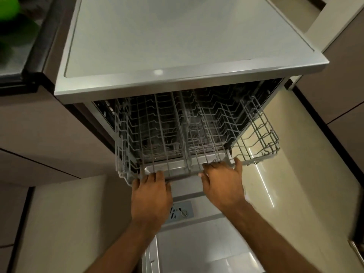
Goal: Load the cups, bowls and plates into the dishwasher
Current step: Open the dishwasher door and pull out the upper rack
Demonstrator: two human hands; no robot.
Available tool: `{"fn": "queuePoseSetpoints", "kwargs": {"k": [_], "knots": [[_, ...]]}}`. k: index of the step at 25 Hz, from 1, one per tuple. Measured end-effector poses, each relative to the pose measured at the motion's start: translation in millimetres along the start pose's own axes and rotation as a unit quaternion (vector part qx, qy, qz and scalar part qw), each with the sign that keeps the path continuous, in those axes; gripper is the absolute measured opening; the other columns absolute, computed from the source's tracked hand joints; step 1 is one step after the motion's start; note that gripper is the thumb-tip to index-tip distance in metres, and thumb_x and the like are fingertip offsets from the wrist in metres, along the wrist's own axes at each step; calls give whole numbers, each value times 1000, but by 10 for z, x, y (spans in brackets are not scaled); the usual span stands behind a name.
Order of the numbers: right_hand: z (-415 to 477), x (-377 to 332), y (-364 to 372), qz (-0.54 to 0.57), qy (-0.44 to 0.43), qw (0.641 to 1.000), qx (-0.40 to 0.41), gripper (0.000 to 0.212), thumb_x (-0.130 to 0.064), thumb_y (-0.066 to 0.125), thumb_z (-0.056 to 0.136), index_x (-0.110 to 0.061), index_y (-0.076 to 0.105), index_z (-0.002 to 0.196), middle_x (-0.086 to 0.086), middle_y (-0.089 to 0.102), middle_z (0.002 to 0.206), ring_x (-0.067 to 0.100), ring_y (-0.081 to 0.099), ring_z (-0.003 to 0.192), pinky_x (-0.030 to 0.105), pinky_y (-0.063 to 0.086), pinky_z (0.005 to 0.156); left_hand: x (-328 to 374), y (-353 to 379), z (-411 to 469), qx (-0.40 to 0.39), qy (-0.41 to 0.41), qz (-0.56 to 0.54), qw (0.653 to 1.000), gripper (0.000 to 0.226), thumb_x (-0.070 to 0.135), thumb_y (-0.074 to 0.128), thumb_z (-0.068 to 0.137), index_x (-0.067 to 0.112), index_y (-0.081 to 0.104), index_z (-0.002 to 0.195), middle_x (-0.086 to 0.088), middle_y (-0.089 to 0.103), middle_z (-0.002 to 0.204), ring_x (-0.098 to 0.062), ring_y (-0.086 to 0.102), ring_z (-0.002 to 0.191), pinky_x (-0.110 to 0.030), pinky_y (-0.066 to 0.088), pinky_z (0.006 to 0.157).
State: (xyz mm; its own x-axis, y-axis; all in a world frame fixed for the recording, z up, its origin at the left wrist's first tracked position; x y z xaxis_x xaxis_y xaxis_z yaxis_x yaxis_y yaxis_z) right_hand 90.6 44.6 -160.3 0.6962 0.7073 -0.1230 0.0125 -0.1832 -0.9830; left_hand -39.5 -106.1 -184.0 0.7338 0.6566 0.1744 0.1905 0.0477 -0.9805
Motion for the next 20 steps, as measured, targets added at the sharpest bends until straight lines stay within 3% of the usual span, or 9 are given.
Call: {"fn": "queuePoseSetpoints", "kwargs": {"k": [4, 8, 12, 15, 18, 20], "knots": [[-459, 64, 85, 20, -17, 999, -27, 34, -50, 45, 100, -31, 71, 111, -12, 72, 102, 10, 65, 104, 58, 13, 122, 30, 22, -432, -43, 1, -13, 999, 19, 36, 51, 100, 26, 62, 111, 5, 73, 90, -17, 69, 87, -41, 48, 93], [-878, 136, 154, 56, -36, 998, -17, 41, -48, 40, 100, -29, 72, 117, -12, 73, 109, 8, 65, 109, 47, 24, 122, 138, -5, -866, -38, 17, -12, 999, 14, 29, 78, 82, 23, 68, 89, 3, 68, 66, -18, 67, 62, -38, 52, 69], [-1290, 216, 221, 89, -38, 995, -3, 29, -45, 55, 94, -30, 75, 109, -17, 73, 95, 4, 65, 92, 35, 47, 104, 182, 66, -1285, -40, 16, -8, 999, 23, 27, 87, 73, 26, 64, 78, 5, 65, 60, -17, 64, 55, -38, 51, 63], [-1574, 272, 253, 107, -30, 994, -7, 25, -45, 73, 82, -31, 76, 102, -22, 71, 87, 0, 65, 84, 25, 44, 90, 216, 106, -1542, -49, 13, -3, 999, 28, 28, 91, 65, 25, 65, 76, 4, 65, 60, -18, 64, 54, -39, 54, 63], [-1809, 343, 308, 112, -41, 993, 18, 29, -43, 75, 74, -27, 78, 99, -19, 71, 85, 3, 66, 82, 23, 40, 89, 285, 123, -1752, -7, 29, 10, 1000, 16, 35, 69, 75, 20, 69, 71, 0, 65, 59, -24, 66, 54, -41, 54, 62], [-1889, 405, 349, 104, -45, 993, 43, 31, -42, 75, 72, -25, 79, 98, -17, 71, 85, 7, 66, 83, 23, 36, 90, 296, 180, -1860, 10, 25, 20, 999, 29, 40, 51, 78, 18, 69, 69, 0, 65, 60, -24, 67, 55, -39, 48, 64]]}}
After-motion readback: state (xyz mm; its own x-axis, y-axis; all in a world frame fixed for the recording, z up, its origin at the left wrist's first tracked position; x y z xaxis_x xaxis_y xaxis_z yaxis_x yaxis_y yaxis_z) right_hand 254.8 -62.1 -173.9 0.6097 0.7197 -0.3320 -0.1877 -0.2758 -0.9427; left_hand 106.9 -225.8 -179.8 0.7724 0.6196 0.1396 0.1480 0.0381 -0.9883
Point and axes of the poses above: each hand's wrist, its own z-axis towards the middle knuckle, its own y-axis out of the palm, x = y × z, the point moved 6 cm from there along z, towards the middle knuckle
